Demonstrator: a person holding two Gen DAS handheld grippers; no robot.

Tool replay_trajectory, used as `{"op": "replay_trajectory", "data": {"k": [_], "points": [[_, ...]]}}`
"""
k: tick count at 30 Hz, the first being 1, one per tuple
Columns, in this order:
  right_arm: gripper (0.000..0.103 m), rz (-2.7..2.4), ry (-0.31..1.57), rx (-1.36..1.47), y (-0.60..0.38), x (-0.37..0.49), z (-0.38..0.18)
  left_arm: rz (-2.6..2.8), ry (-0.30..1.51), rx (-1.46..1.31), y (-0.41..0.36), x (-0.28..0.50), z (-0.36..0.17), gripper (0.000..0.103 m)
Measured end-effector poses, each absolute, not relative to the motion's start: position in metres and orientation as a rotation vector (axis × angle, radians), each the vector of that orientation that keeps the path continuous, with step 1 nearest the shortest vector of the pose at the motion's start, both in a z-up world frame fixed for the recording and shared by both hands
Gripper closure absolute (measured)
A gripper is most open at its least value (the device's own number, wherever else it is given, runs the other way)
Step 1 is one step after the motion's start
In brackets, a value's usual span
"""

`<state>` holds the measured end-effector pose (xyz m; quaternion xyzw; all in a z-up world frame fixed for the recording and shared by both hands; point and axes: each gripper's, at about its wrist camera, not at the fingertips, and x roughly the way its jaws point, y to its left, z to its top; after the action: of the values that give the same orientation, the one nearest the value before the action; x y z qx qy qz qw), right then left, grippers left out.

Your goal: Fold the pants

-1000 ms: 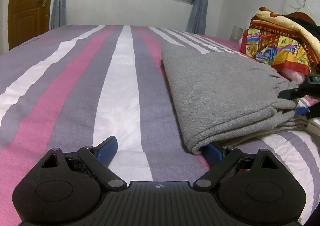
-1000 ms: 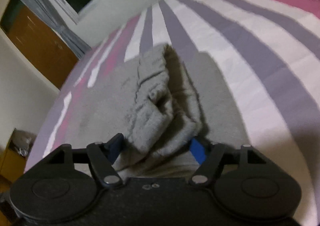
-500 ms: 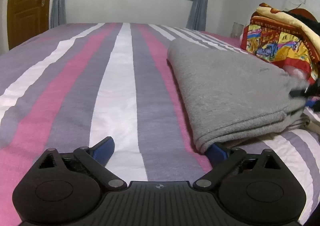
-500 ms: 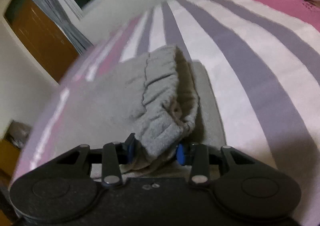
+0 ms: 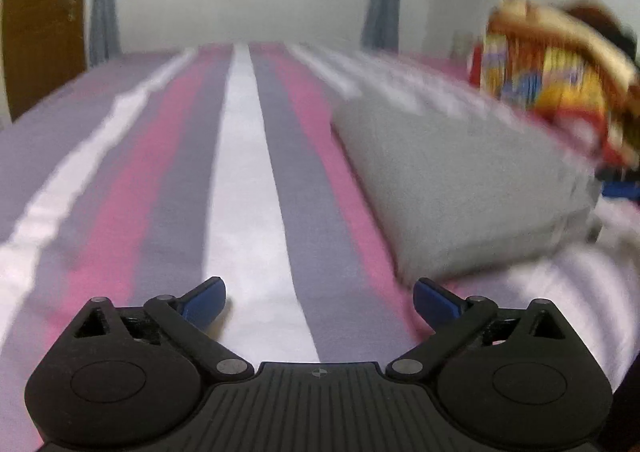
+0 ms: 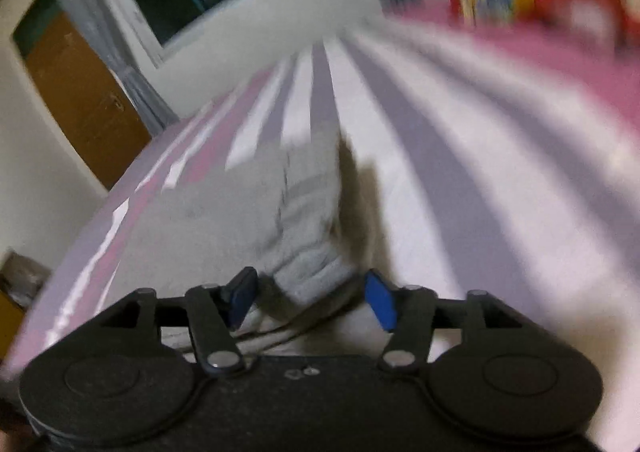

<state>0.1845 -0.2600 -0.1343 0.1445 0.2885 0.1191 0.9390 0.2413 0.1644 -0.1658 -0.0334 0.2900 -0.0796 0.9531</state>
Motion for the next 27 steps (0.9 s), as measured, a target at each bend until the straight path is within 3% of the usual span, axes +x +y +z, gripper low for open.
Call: {"op": "replay_trajectory", "data": {"k": [2,4,8,10,13,19,27], "points": [[0.074,0.278,0.524,0.226,-0.255,0.181,-0.118,-0.213,0.498,-0.128,0.161,0.246,-0.139,0.017],[0.083,0.309,0.489,0.132,-0.240,0.206,-0.111,-0.299,0.450,-0.169,0.145,0.263,-0.122,0.023],[0.083,0.284,0.562,0.002,-0.212,0.242,-0.120,-0.409,0.510,-0.160,0.096,0.313,-0.129,0.025],[0.082,0.246,0.709,-0.036,-0.213,0.268,-0.150,-0.398,0.683,-0.106,0.076,0.343,-0.159,0.025],[0.082,0.283,0.709,-0.063,-0.217,0.270,-0.159,-0.398,0.699,-0.037,0.064,0.350,-0.162,0.025],[0.080,0.333,0.607,-0.040,-0.211,0.287,-0.122,-0.417,0.600,-0.102,0.068,0.387,-0.122,0.025],[0.082,0.294,0.791,-0.130,-0.181,0.363,-0.155,-0.398,0.799,-0.060,0.047,0.463,-0.158,0.025]]}}
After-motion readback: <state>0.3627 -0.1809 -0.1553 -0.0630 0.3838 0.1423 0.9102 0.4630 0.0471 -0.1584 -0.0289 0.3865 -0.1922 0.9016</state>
